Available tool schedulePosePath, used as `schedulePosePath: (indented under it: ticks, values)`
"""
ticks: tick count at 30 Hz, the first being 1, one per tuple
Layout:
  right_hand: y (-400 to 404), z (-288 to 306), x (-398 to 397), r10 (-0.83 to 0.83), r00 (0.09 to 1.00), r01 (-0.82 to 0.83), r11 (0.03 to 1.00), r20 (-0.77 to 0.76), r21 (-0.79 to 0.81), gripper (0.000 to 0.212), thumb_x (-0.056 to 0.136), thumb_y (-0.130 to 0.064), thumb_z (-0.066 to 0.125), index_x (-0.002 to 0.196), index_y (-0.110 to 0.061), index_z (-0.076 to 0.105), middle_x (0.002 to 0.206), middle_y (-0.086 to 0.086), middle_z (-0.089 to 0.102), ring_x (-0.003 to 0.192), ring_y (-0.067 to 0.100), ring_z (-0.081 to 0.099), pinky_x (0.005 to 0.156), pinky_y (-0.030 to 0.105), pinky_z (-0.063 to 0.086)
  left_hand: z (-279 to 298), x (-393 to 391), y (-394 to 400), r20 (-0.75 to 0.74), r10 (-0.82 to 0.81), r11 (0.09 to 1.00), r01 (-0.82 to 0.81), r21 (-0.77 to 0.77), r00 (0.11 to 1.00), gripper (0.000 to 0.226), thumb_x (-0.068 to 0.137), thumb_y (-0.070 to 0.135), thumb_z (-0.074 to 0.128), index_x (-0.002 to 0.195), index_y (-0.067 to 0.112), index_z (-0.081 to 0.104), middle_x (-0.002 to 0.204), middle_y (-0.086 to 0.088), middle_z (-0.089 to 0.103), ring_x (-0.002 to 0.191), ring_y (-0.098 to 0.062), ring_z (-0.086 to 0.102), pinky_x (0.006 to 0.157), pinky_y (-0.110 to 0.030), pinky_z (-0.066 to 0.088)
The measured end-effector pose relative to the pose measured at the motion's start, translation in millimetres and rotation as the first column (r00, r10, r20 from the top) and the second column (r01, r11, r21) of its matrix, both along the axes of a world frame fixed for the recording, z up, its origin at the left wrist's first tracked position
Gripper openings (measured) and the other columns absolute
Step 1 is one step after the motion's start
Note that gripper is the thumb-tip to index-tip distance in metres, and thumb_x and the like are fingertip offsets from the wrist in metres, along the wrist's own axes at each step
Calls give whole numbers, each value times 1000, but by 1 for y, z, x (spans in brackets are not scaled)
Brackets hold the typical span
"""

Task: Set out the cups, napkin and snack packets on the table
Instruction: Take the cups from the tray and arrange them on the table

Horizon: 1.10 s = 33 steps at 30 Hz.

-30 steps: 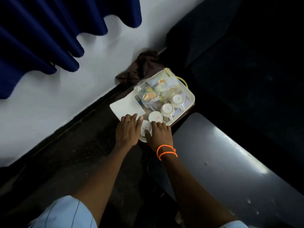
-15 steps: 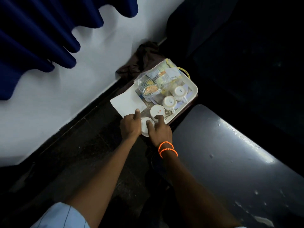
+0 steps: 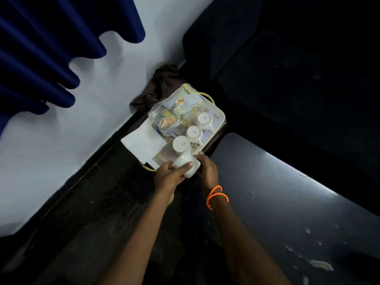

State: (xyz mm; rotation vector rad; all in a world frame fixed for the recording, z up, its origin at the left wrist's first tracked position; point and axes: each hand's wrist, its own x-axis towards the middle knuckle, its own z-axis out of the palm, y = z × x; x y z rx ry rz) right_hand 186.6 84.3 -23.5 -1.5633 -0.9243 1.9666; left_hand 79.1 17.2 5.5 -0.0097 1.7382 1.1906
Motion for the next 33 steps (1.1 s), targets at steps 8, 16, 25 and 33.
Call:
schedulePosePath:
  ticks: [8, 16, 25, 33]
  values:
    - [20, -17, 104, -88, 996, 85, 992, 21, 93, 23, 76, -46, 63, 73, -24, 71, 88, -6, 71, 86, 12, 64, 80, 37, 50, -17, 82, 24, -341, -460, 877, 478, -34, 820, 68, 49, 35, 99, 112, 33, 75, 100, 12, 80, 93, -3, 75, 82, -26, 60]
    - [6, -44, 226, -346, 922, 348, 937, 175, 21, 33, 71, -48, 55, 77, -21, 74, 84, -2, 77, 73, 7, 68, 61, 22, 52, -79, 201, 46, -524, -672, 645, 761, -68, 523, 77, 52, 5, 94, 124, 21, 72, 118, -1, 63, 101, -13, 64, 82, 0, 40]
    - [-36, -75, 308, -520, 771, 549, 836, 367, 31, 37, 77, -48, 49, 68, -30, 80, 87, -2, 81, 88, 21, 71, 80, 38, 54, -115, 290, 28, -533, -764, 454, 890, -45, 363, 68, 66, 8, 88, 127, 28, 66, 117, 2, 53, 104, -17, 63, 92, -25, 53]
    - [-47, -87, 321, -513, 779, 543, 839, 360, 21, 37, 73, -52, 48, 76, -36, 81, 85, -8, 81, 89, 20, 72, 78, 37, 56, -139, 309, 22, -562, -784, 389, 914, -112, 265, 76, 69, 6, 86, 136, 30, 61, 121, 3, 51, 110, -20, 63, 96, -33, 56]
